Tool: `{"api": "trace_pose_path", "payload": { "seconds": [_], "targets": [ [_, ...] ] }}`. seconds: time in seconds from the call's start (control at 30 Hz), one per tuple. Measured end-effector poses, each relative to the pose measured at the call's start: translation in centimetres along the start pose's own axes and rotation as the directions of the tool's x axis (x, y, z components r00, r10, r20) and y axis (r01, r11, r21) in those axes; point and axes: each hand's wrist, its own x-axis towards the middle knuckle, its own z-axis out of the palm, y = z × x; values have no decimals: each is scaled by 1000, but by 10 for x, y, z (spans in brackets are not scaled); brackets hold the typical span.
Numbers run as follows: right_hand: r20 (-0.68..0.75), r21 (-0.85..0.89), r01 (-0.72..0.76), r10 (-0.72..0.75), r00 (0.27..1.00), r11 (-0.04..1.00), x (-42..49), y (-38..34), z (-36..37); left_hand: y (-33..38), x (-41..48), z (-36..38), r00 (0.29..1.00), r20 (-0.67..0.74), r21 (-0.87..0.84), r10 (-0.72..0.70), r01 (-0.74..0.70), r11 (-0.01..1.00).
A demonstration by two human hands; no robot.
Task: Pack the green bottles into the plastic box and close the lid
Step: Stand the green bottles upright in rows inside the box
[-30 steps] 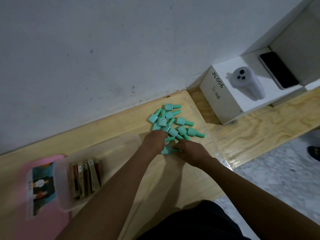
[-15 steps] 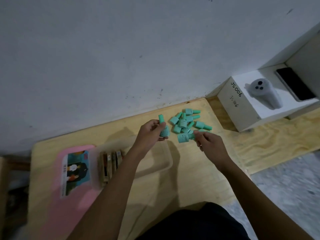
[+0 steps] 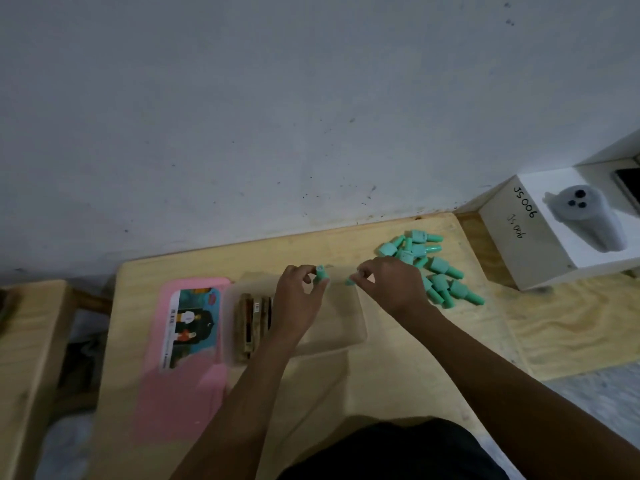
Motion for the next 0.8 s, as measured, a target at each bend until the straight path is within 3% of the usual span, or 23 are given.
{"api": "trace_pose_path", "payload": {
  "seconds": [0.13,0.3,0.8],
  "targets": [
    [-20,-155,79,-83,996,985,4,-3,14,-5,-2,5,999,44,58,27,-29,998],
    [-25,-199,91,-98,995,976,8,-2,28,-6,0,15,998,69,40,-12,9,999],
    [-205,-129,86,-111,973,988,-1,10,41,-1,5,44,990,101,164,-97,80,983]
  ]
}}
